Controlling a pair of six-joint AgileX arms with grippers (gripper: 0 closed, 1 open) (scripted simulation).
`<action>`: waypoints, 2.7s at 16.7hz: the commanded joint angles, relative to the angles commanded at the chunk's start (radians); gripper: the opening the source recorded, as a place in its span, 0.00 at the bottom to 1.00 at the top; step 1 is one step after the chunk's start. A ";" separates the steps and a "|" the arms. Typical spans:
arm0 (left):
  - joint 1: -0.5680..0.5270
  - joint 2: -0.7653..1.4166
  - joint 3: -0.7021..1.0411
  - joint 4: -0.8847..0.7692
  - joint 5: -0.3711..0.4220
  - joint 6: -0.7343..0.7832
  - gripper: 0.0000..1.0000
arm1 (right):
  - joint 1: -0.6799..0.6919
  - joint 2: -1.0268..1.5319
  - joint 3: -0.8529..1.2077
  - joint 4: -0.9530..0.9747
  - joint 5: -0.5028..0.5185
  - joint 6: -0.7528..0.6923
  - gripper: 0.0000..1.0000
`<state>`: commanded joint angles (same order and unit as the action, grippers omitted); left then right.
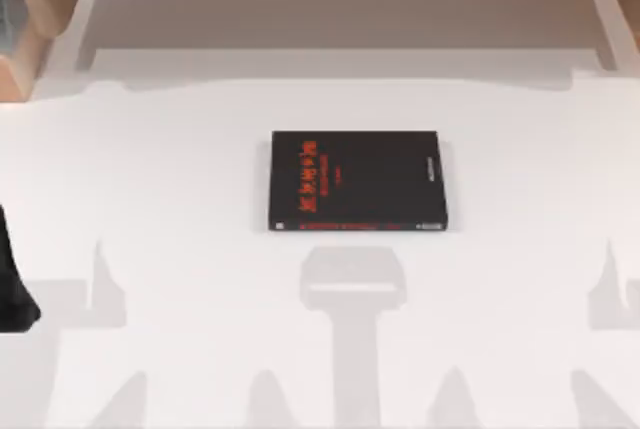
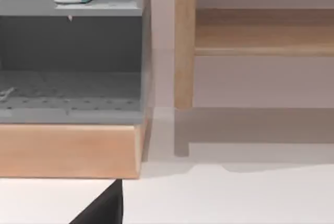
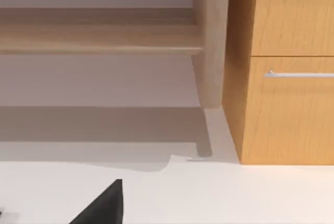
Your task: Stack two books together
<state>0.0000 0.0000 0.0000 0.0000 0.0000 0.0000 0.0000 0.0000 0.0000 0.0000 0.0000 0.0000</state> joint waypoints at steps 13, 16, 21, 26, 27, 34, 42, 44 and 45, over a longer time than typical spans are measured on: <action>0.139 0.624 0.445 0.206 0.084 -0.008 1.00 | 0.000 0.000 0.000 0.000 0.000 0.000 1.00; 0.179 0.900 0.634 0.290 0.141 -0.008 1.00 | 0.000 0.000 0.000 0.000 0.000 0.000 1.00; 0.243 1.353 0.938 0.425 0.235 -0.008 1.00 | 0.000 0.000 0.000 0.000 0.000 0.000 1.00; 0.296 1.723 1.186 0.534 0.311 -0.008 1.00 | 0.000 0.000 0.000 0.000 0.000 0.000 1.00; 0.304 1.781 1.225 0.552 0.324 -0.008 1.00 | 0.000 0.000 0.000 0.000 0.000 0.000 1.00; 0.328 1.973 1.354 0.609 0.367 -0.007 1.00 | 0.000 0.000 0.000 0.000 0.000 0.000 1.00; 0.318 2.006 1.402 0.593 0.357 -0.007 1.00 | 0.000 0.000 0.000 0.000 0.000 0.000 1.00; 0.314 2.030 1.436 0.583 0.354 -0.007 1.00 | 0.000 0.000 0.000 0.000 0.000 0.000 1.00; 0.312 2.042 1.455 0.577 0.352 -0.008 1.00 | 0.000 0.000 0.000 0.000 0.000 0.000 1.00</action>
<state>0.3115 2.0421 1.4549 0.5767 0.3516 -0.0076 0.0000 0.0000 0.0000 0.0000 0.0000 0.0000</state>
